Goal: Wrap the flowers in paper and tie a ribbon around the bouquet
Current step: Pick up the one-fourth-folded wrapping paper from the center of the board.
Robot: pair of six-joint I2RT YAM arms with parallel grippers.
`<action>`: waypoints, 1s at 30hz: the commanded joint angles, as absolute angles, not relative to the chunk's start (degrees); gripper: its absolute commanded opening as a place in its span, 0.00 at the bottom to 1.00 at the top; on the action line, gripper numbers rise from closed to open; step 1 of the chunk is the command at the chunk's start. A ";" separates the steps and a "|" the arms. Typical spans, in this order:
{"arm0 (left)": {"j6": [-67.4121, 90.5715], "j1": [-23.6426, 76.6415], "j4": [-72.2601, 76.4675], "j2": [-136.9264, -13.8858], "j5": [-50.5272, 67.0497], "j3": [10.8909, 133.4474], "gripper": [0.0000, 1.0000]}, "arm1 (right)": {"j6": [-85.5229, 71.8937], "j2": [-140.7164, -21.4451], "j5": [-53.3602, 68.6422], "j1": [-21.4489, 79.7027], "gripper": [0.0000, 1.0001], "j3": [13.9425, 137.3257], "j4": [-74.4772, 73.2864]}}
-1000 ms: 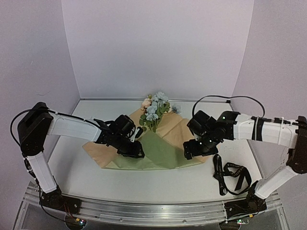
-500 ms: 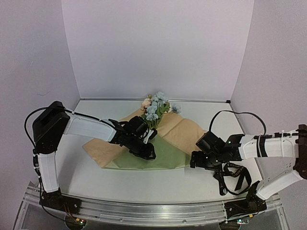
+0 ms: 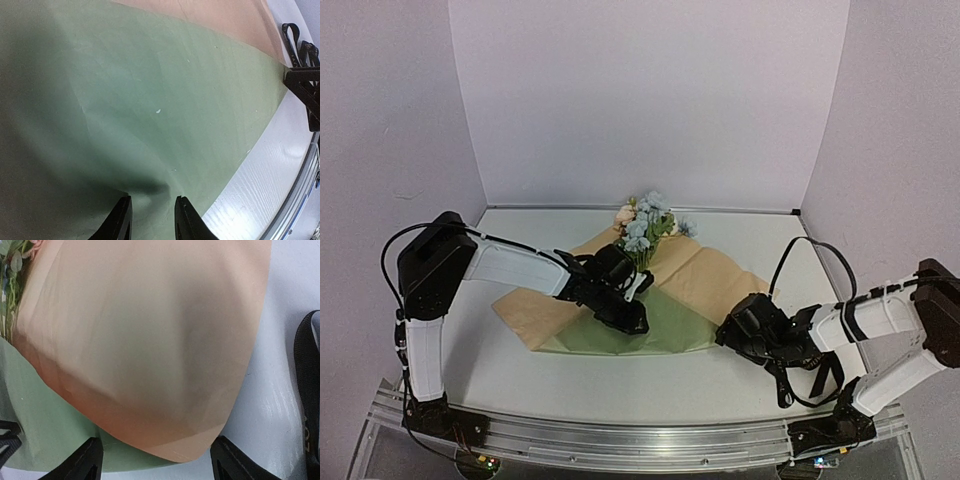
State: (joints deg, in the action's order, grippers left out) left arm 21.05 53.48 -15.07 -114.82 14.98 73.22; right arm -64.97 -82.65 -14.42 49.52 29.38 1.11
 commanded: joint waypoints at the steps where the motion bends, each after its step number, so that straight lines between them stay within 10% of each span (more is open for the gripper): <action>1: 19.83 53.79 -15.32 -115.66 15.56 76.09 0.31 | -69.16 -84.00 -17.97 49.29 0.72 27.32 8.43; 30: 16.10 57.40 -14.60 -119.33 14.83 81.51 0.31 | -72.28 -78.84 -16.81 49.28 0.22 23.47 11.78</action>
State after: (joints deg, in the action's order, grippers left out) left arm 18.28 57.34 -15.49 -119.33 15.22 79.92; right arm -71.30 -80.07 -16.26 49.50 23.42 10.99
